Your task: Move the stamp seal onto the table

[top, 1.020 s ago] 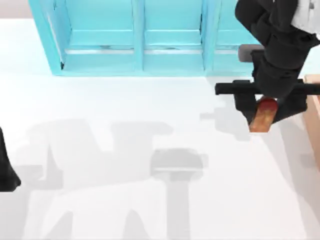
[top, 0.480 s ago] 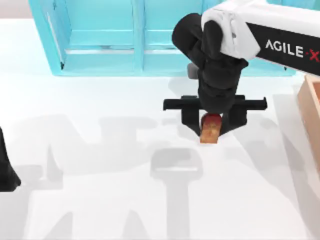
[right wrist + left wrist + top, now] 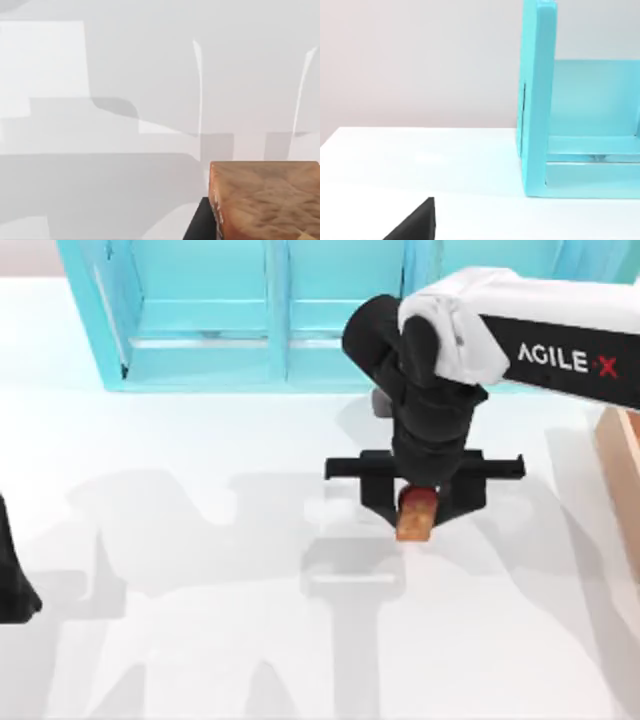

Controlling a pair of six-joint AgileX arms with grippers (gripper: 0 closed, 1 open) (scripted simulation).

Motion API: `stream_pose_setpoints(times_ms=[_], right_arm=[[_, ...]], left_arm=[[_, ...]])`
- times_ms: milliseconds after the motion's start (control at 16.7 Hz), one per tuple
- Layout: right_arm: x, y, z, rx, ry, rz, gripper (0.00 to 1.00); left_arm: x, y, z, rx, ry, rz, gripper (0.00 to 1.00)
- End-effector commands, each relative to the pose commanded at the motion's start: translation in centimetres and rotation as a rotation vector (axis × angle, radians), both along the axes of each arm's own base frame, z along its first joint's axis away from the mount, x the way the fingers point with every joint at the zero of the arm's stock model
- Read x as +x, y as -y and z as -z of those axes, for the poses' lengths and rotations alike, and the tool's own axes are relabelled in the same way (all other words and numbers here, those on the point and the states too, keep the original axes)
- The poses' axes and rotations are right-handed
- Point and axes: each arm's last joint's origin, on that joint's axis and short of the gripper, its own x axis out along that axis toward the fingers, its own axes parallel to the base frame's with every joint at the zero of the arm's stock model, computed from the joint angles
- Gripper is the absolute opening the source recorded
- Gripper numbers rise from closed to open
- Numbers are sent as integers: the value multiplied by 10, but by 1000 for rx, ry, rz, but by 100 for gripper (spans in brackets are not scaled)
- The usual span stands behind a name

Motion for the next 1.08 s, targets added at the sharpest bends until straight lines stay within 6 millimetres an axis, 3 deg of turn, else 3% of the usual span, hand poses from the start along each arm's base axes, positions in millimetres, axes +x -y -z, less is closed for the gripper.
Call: stream_pose_setpoints(times_ms=[180, 360, 1080], right_arm=[[-1, -1, 14, 0, 1, -2, 0], [-1, -1, 14, 0, 1, -2, 0], [-1, -1, 14, 0, 1, -2, 90]], left_arm=[[0, 0, 0, 0, 0, 0, 100], [0, 0, 0, 0, 0, 0, 100], [0, 0, 0, 0, 0, 0, 100]])
